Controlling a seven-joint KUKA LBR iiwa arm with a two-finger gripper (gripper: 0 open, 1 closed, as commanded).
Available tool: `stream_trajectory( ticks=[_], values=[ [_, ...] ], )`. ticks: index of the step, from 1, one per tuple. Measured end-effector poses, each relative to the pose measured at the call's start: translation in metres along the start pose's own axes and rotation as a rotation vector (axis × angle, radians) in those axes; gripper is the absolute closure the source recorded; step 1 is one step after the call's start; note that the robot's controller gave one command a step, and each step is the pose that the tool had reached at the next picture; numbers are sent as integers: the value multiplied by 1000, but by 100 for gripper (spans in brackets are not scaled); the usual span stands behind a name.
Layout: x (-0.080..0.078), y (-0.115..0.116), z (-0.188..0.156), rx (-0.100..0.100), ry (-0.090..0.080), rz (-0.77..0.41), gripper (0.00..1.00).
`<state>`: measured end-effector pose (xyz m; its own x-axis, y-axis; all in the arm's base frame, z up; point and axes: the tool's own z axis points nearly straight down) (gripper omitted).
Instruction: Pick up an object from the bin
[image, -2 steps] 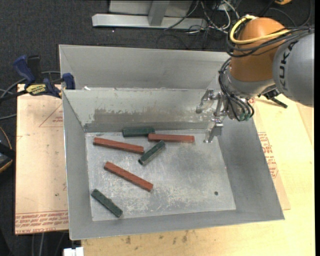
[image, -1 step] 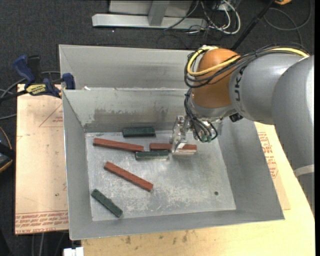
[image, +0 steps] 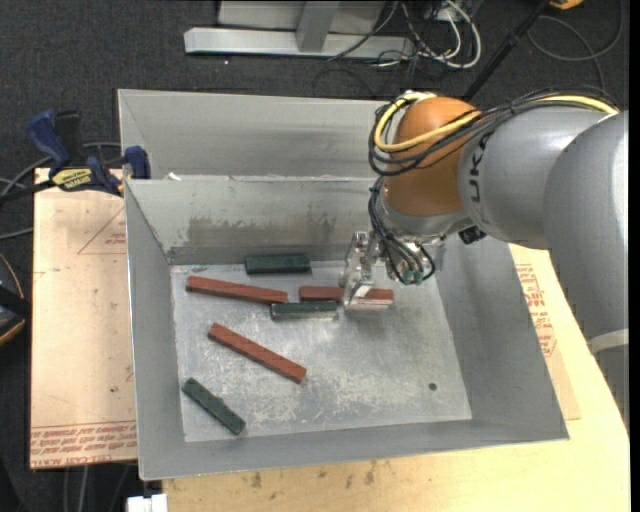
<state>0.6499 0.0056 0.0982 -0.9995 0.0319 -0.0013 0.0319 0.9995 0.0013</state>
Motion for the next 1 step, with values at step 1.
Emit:
stream_trajectory(
  ticks=[1],
  values=[
    [6,8,-140,0,-2,97,100]
  ],
)
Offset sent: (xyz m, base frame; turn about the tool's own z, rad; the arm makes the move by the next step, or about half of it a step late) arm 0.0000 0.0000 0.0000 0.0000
